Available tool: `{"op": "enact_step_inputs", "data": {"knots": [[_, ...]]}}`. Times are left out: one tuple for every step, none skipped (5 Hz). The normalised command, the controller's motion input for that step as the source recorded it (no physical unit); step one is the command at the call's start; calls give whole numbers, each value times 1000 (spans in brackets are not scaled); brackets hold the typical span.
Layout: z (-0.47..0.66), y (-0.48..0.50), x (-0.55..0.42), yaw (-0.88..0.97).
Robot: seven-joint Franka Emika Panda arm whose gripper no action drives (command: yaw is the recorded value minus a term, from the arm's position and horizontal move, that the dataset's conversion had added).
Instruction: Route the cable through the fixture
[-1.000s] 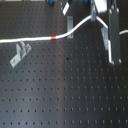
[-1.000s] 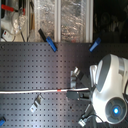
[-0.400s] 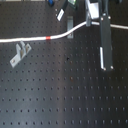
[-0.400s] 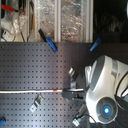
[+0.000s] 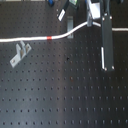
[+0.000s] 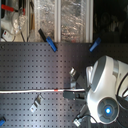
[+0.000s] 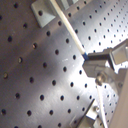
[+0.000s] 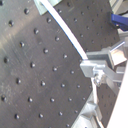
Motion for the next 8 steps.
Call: {"op": "enact_step_inputs", "data": {"knots": [[-661, 12, 139, 74], [-226, 11, 100, 77], [-330, 56, 258, 100], [0, 34, -3, 0], [-744, 16, 123, 0], [0, 43, -3, 0], [-180, 3, 2, 0], [187, 112, -46, 0]]}}
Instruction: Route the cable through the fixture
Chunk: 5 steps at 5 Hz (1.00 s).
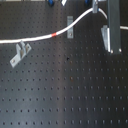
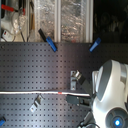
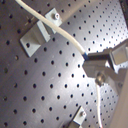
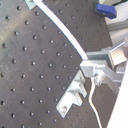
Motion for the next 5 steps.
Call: {"op": "enact_step_inputs", "data": {"knots": [[0, 23, -2, 0], [125, 451, -227, 11], [26, 0, 0, 0], [600, 10, -6, 0], [294, 4, 1, 0]]}}
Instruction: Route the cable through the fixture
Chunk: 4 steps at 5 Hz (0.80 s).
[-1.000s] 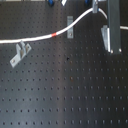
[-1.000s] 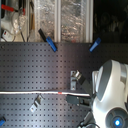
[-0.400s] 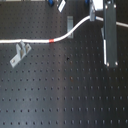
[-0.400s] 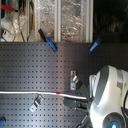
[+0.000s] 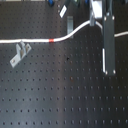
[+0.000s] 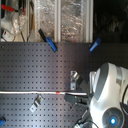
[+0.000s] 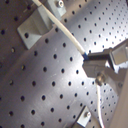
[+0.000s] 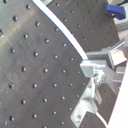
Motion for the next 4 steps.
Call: {"op": "enact_step_inputs", "data": {"knots": [[14, 0, 0, 0], [805, 62, -460, -100], [-2, 66, -5, 0], [254, 615, -420, 40]]}}
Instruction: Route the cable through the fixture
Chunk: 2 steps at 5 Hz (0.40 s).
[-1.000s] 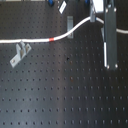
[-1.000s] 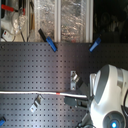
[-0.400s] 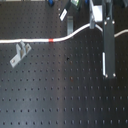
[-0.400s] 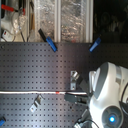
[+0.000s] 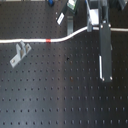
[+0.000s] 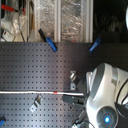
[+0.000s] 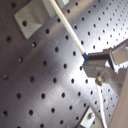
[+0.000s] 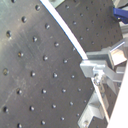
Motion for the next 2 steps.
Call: {"op": "enact_step_inputs", "data": {"knots": [[62, 320, -26, 66], [0, 26, -2, 0]]}}
